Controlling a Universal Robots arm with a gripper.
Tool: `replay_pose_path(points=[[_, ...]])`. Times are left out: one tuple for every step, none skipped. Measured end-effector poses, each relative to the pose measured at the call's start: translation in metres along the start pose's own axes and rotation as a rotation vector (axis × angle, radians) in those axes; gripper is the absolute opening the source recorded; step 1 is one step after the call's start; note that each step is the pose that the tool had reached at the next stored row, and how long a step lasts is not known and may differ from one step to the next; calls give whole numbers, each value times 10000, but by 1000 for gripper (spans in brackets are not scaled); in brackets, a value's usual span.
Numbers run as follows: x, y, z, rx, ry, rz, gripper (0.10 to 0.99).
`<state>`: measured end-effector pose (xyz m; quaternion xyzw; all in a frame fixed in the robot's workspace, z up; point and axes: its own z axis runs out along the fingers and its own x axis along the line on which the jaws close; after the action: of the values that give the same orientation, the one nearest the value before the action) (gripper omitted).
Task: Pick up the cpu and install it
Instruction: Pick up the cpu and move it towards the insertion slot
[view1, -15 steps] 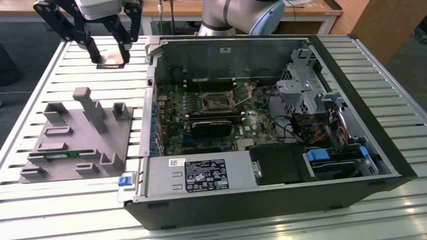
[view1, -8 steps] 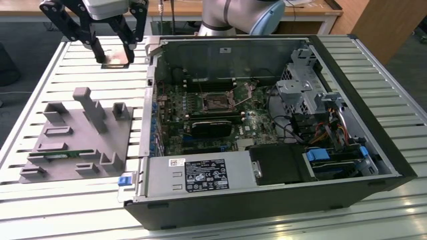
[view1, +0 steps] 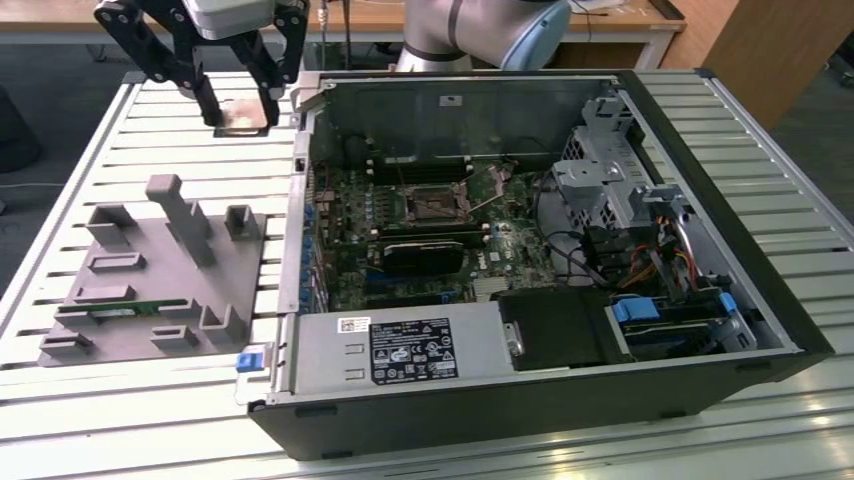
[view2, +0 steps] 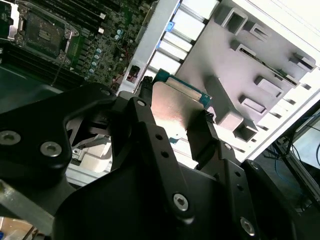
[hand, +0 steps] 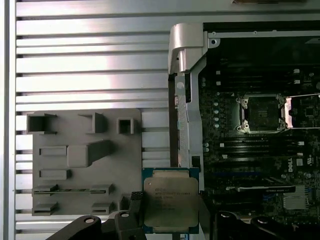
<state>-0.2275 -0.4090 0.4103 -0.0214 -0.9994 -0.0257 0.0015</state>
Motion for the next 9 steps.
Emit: replay_pose_path(points=[[-10, 1, 0, 0, 0, 0, 529], [-22, 1, 0, 0, 0, 0, 529], [-34, 2, 0, 0, 0, 0, 529], [-46, 2, 0, -1, 0, -1, 529], [-59, 2, 0, 0, 0, -1, 529], [-71, 3, 0, 0, 0, 0, 529], [-84, 4, 0, 0, 0, -1, 529], [-97, 4, 0, 0, 0, 0, 529], [-110, 5, 0, 0, 0, -1, 529]])
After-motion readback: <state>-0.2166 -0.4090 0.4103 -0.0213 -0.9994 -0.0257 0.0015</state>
